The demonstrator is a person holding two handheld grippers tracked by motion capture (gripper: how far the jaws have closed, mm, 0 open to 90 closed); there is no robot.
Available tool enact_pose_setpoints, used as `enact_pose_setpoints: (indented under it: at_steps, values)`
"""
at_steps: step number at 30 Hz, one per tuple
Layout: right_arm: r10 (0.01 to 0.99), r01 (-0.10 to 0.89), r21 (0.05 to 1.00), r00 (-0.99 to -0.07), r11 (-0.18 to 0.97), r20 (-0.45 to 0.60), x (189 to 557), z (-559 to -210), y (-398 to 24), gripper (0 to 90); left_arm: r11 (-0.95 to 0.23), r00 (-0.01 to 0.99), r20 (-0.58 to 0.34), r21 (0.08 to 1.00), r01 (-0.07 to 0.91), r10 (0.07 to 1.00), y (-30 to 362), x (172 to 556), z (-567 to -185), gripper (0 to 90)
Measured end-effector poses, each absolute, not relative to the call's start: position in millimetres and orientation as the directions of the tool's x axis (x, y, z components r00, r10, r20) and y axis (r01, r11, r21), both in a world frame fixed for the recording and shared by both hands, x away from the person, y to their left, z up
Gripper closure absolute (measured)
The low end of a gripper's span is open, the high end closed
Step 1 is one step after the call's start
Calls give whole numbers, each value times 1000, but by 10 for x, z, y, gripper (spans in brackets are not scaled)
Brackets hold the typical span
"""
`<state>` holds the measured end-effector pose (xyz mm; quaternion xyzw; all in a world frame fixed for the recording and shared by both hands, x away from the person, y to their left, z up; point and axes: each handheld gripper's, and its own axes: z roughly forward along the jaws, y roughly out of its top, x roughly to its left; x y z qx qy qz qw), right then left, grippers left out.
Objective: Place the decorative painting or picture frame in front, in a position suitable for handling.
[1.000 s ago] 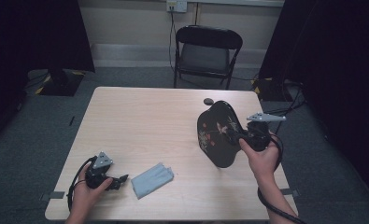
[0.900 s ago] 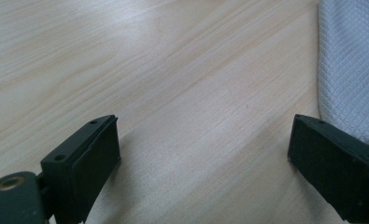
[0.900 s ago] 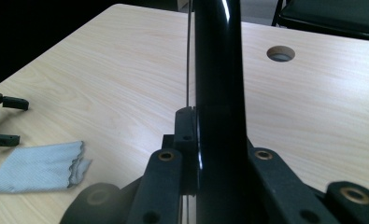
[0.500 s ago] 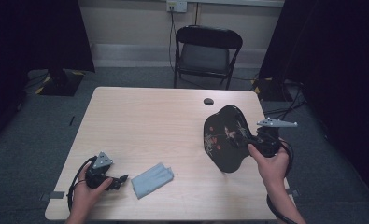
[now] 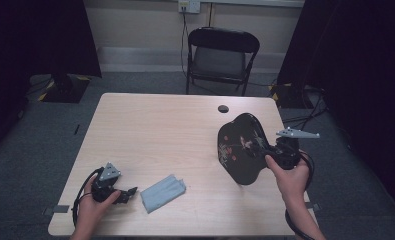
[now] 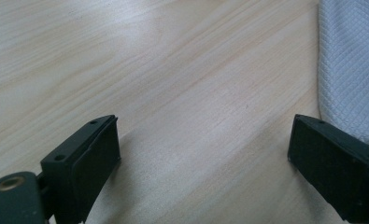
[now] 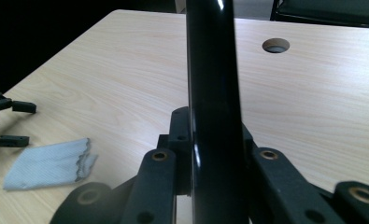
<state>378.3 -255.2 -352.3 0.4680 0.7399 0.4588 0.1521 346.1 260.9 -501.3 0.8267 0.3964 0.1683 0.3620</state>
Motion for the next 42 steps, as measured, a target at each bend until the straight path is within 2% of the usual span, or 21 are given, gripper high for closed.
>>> enact_pose_setpoints:
  at_steps: [2, 6, 7, 8, 12, 20, 29, 36, 42]
  values:
    - [829, 548, 824, -520, 142, 203, 3778, -3524, -2538, 703, -426, 631, -8, 730, 534, 776, 2611, 3462, -5011, 88]
    - [825, 536, 830, -532, 153, 192, 3758, -3526, -2526, 690, -425, 630, -10, 731, 534, 776, 2610, 3461, -5012, 88]
    - [827, 531, 832, -532, 159, 181, 3741, -3530, -2522, 622, -424, 630, -10, 731, 535, 777, 2610, 3461, -5012, 89]
    - [827, 531, 832, -532, 159, 181, 3741, -3530, -2522, 622, -424, 630, -10, 731, 535, 777, 2610, 3461, -5012, 88]
    - [820, 519, 834, -550, 186, 159, 3711, -3584, -2530, 509, -426, 630, -7, 731, 534, 777, 2610, 3461, -5012, 88]
    - [816, 495, 840, -566, 221, 118, 3605, -3716, -2535, 412, -424, 629, -10, 731, 535, 777, 2610, 3461, -5012, 88]
    - [807, 477, 839, -586, 263, 80, 3430, -4013, -2583, 372, -425, 630, -10, 731, 534, 776, 2610, 3461, -5012, 88]
    - [810, 496, 828, -579, 260, 93, 3387, -4256, -2616, 383, -426, 631, -9, 730, 534, 776, 2611, 3461, -5012, 88]
    - [813, 486, 841, -573, 239, 100, 3362, -4400, -2626, 466, -424, 630, -10, 731, 535, 777, 2610, 3461, -5012, 88]
